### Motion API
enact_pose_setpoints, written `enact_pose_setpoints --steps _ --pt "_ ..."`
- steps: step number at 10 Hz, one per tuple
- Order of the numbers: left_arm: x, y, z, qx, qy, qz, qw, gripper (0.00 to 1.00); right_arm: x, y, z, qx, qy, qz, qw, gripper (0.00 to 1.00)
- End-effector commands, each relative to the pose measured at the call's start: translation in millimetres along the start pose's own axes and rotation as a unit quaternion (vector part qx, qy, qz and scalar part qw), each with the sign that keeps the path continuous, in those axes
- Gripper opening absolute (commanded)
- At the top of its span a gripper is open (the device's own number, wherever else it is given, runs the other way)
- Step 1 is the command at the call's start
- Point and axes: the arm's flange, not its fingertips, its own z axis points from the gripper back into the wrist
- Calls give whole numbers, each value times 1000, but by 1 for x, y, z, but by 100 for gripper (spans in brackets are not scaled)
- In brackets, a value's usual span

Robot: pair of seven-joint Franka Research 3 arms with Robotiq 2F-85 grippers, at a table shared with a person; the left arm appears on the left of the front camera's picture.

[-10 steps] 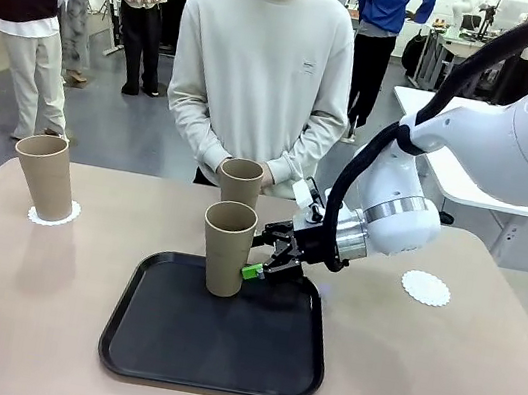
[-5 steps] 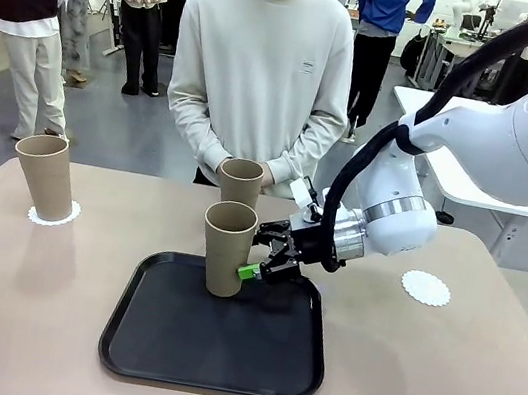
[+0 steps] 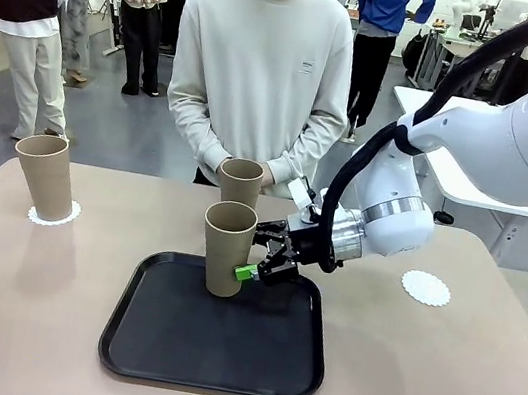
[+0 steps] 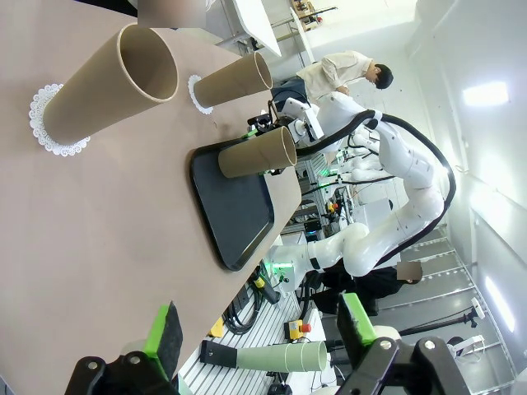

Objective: Place coasters on the table and set cups on them.
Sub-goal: Take one Reusable plastic cup from the Flat Tray and place it on a coaster set by the human.

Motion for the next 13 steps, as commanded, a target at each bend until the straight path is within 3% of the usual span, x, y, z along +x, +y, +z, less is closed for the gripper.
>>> enact_pose_setpoints --steps 1,6,7,8,9,10,11,12,13 --pt "0 -1 2 -1 -3 0 1000 100 -4 -10 -15 5 -16 21 1000 100" --pt "0 -1 2 -1 -3 0 1000 100 0 -17 -35 37 -23 40 998 100" --pt "0 -1 2 -1 -3 0 1000 100 1 -16 -33 41 -24 46 998 41" --pt "0 -1 2 -1 -3 0 1000 100 -1 -17 -33 40 -24 46 998 41" --pt "0 -1 2 -1 -3 0 1000 100 -1 -16 -32 38 -26 43 998 0" --pt "0 -1 2 -1 -3 0 1000 100 0 -14 -31 37 -26 43 998 35" --pt "0 -1 2 -1 -3 0 1000 100 2 -11 -29 33 -25 41 998 0" --pt "0 -1 2 -1 -3 0 1000 100 11 -1 -24 11 -30 26 999 23" --pt "0 -1 2 -1 -3 0 1000 100 31 16 -14 -19 -42 13 999 23"
